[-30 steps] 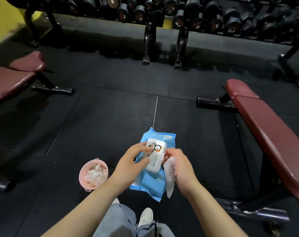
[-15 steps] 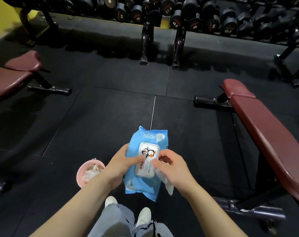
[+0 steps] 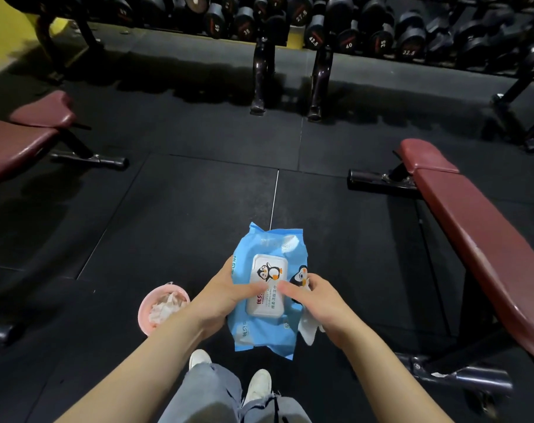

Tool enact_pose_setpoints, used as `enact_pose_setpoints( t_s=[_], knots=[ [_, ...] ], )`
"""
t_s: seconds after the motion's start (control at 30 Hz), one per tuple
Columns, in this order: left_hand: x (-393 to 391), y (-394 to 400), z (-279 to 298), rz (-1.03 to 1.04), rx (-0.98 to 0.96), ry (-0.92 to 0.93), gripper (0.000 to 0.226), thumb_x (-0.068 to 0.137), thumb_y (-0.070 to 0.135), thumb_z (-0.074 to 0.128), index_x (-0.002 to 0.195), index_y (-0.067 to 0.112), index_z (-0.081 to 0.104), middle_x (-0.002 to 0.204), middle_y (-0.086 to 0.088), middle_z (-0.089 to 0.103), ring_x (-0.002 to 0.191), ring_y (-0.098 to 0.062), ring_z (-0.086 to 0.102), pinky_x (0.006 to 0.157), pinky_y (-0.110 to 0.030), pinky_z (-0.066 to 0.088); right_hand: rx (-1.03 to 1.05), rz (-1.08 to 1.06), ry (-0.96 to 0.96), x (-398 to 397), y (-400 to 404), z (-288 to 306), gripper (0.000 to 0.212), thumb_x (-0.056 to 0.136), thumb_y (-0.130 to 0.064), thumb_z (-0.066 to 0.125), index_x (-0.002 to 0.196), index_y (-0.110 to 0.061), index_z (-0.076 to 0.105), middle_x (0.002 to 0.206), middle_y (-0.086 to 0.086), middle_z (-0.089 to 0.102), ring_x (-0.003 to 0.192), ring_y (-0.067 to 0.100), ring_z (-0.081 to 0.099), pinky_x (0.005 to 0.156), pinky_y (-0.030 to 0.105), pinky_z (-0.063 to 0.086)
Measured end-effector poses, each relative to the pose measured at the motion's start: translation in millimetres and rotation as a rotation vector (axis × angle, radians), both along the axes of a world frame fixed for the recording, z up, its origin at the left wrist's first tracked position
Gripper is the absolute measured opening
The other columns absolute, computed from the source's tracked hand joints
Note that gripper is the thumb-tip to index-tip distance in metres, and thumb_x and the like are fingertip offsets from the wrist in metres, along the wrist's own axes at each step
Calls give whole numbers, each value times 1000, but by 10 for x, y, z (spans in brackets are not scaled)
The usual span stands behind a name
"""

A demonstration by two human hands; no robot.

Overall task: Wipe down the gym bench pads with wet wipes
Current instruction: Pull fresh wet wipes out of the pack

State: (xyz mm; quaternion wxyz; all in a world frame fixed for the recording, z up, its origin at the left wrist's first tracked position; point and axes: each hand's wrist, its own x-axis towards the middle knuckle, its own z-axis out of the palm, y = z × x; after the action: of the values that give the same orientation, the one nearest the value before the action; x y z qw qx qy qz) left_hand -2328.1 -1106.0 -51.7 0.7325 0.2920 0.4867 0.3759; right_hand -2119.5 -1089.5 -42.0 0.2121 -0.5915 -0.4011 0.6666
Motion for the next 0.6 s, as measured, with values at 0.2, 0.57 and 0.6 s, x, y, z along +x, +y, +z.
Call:
enact_pose_setpoints(
  t_s=[0.2,0.57,0.6],
  knots=[
    [70,33,-48,18,31,117,59,75,14,83,124,30,56,115,-4,72,103,-28,71,84,-48,59,58,33,47,10,6,-40,37,78,-41,78,109,-25,67,104,-7,75,94,12,72,77,31,58],
    [286,517,-189,-18,123,227,58,72,17,83,122,33,58,115,-1,72,107,-26,69,82,-40,60,82,-203,-110,126,281,-174,51,77,-40,79,119,-24,55,112,-7,66,96,9,67,77,27,55],
    [323,689,-248,-48,113,290,69,73,19,84,133,28,51,122,0,68,113,-27,66,88,-41,57,115,-273,-177,171,353,-179,55,77,-39,79,122,-24,51,114,-8,60,98,9,63,77,25,51]
  ],
)
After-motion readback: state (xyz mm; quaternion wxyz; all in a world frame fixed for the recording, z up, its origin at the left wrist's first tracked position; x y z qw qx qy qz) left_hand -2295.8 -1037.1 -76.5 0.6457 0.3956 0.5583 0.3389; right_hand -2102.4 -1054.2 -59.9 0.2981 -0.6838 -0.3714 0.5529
